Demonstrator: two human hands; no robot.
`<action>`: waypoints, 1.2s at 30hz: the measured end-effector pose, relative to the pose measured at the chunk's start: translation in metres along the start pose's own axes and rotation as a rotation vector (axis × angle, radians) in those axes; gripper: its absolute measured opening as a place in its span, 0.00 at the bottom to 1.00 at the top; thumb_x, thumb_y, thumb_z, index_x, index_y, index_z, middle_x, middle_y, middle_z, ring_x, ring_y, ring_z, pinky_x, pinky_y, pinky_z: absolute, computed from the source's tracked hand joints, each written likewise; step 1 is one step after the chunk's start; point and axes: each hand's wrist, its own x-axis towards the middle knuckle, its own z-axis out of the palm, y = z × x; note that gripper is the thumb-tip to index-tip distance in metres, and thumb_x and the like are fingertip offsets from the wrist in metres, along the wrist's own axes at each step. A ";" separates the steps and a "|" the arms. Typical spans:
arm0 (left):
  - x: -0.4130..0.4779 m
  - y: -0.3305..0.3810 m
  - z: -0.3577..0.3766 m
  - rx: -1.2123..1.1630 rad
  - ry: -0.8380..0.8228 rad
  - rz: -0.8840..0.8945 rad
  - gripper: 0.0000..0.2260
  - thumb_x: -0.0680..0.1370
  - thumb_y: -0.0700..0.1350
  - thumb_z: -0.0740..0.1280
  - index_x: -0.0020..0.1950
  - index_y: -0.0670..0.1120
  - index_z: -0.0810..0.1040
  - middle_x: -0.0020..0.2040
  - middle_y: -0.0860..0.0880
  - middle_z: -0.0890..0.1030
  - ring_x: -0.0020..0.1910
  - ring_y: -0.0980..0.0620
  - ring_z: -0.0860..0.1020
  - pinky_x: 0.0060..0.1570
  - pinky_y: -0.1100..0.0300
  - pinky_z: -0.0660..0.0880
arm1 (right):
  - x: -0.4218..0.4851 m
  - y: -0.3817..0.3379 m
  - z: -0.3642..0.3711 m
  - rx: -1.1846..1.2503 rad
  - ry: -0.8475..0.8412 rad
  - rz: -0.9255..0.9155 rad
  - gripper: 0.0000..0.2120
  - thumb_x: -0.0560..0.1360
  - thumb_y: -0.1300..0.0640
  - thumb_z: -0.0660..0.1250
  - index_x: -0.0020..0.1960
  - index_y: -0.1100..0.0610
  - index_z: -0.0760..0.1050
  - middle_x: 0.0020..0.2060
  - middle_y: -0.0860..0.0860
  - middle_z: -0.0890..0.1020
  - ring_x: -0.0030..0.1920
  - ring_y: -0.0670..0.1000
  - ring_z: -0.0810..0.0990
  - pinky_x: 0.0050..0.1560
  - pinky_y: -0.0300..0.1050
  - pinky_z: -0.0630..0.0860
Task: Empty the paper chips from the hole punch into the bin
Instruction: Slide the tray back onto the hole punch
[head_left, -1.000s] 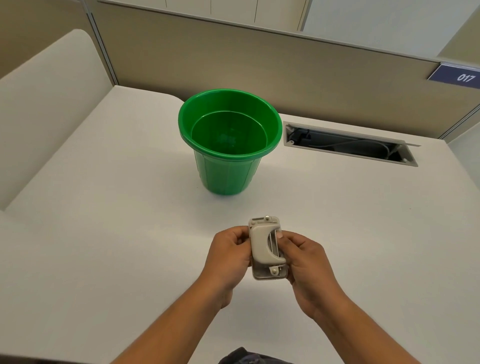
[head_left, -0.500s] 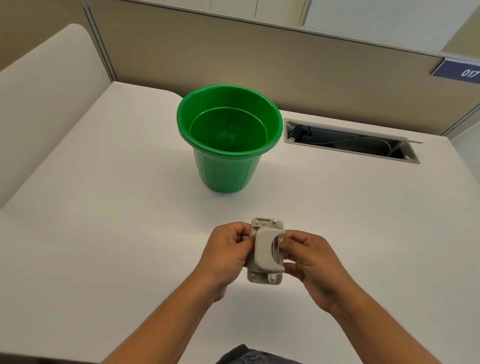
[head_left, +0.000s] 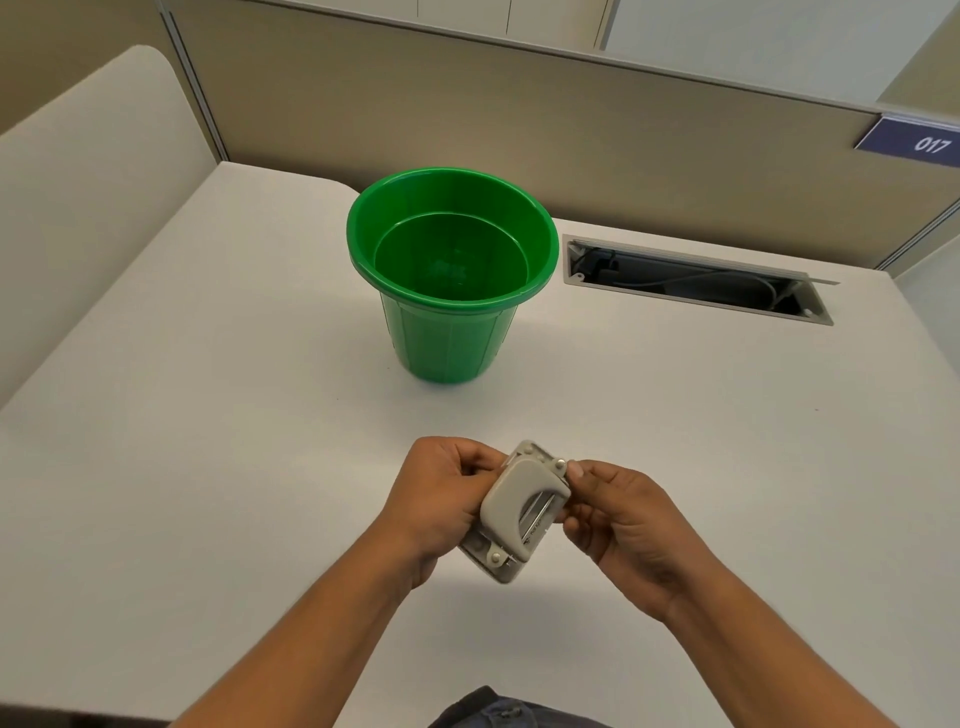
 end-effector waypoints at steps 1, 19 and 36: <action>0.000 -0.001 0.001 0.001 0.008 -0.004 0.02 0.72 0.39 0.75 0.39 0.43 0.87 0.36 0.44 0.87 0.33 0.53 0.83 0.30 0.62 0.77 | 0.000 0.002 -0.001 0.002 0.014 0.001 0.10 0.67 0.53 0.72 0.41 0.61 0.84 0.33 0.53 0.83 0.31 0.46 0.80 0.31 0.35 0.77; 0.000 -0.005 -0.001 -0.137 -0.025 -0.100 0.13 0.74 0.51 0.72 0.46 0.41 0.85 0.37 0.47 0.85 0.35 0.53 0.81 0.35 0.64 0.78 | 0.007 -0.015 -0.007 -0.163 0.086 0.000 0.07 0.75 0.60 0.69 0.45 0.61 0.85 0.37 0.54 0.86 0.33 0.48 0.82 0.33 0.38 0.79; 0.015 -0.032 0.009 -0.168 0.263 -0.127 0.12 0.72 0.55 0.74 0.38 0.47 0.87 0.32 0.52 0.85 0.33 0.55 0.82 0.35 0.63 0.80 | 0.018 0.016 -0.020 -0.106 0.304 -0.026 0.06 0.75 0.57 0.71 0.44 0.57 0.87 0.36 0.52 0.87 0.31 0.48 0.81 0.34 0.39 0.80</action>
